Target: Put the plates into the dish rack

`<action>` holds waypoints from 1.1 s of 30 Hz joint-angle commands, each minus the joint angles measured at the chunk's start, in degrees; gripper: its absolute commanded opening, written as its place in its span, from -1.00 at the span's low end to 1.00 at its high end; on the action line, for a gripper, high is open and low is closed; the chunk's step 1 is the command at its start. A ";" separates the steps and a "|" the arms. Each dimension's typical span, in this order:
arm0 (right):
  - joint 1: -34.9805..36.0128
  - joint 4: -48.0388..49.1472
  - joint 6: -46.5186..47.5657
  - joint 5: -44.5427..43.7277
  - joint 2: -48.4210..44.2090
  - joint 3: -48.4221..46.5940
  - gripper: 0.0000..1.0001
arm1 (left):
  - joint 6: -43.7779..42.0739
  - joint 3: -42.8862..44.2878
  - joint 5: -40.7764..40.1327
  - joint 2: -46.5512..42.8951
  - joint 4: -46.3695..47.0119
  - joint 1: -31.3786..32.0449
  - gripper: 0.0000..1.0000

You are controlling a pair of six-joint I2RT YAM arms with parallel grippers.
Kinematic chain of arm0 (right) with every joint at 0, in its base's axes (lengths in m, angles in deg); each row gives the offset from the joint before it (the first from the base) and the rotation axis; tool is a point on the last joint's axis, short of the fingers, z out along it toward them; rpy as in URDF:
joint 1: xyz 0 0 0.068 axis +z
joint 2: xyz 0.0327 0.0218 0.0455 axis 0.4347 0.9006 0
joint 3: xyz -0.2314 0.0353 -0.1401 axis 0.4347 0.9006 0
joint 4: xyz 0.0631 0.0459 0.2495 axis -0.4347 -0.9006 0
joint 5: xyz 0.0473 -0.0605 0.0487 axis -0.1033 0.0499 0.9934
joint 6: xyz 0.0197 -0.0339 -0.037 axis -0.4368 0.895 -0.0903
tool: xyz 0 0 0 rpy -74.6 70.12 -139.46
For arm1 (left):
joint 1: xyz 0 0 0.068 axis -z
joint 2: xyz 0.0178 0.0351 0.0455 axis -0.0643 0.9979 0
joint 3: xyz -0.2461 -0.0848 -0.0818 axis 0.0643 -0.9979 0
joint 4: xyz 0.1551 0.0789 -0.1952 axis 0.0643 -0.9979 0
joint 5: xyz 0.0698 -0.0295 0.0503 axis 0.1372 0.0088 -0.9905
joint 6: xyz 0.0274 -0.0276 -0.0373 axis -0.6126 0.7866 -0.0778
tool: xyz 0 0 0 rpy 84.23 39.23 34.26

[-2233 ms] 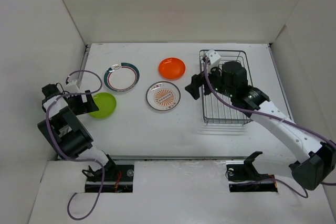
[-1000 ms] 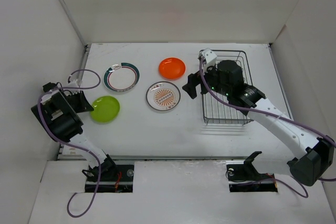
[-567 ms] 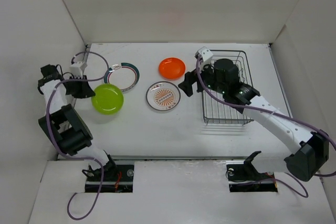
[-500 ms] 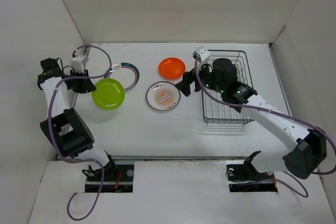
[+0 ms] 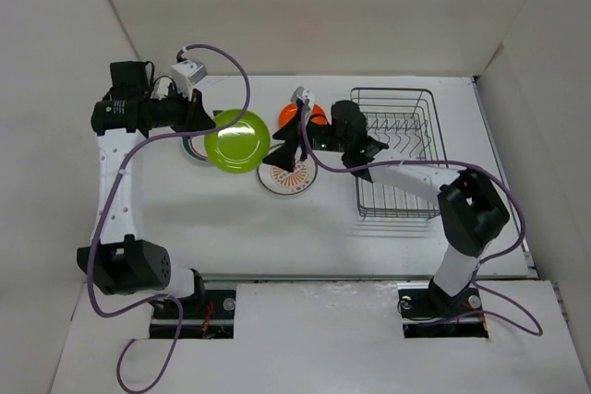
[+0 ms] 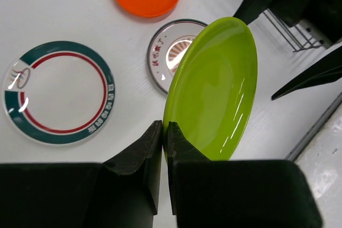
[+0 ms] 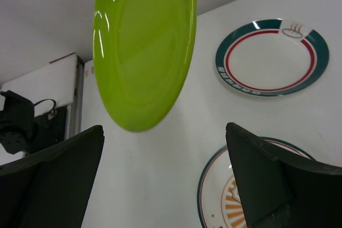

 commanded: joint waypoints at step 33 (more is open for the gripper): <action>-16.97 -36.68 -4.48 -61.54 -15.90 -8.76 -1.00 | 22.81 -5.83 -35.31 1.56 21.09 14.09 1.00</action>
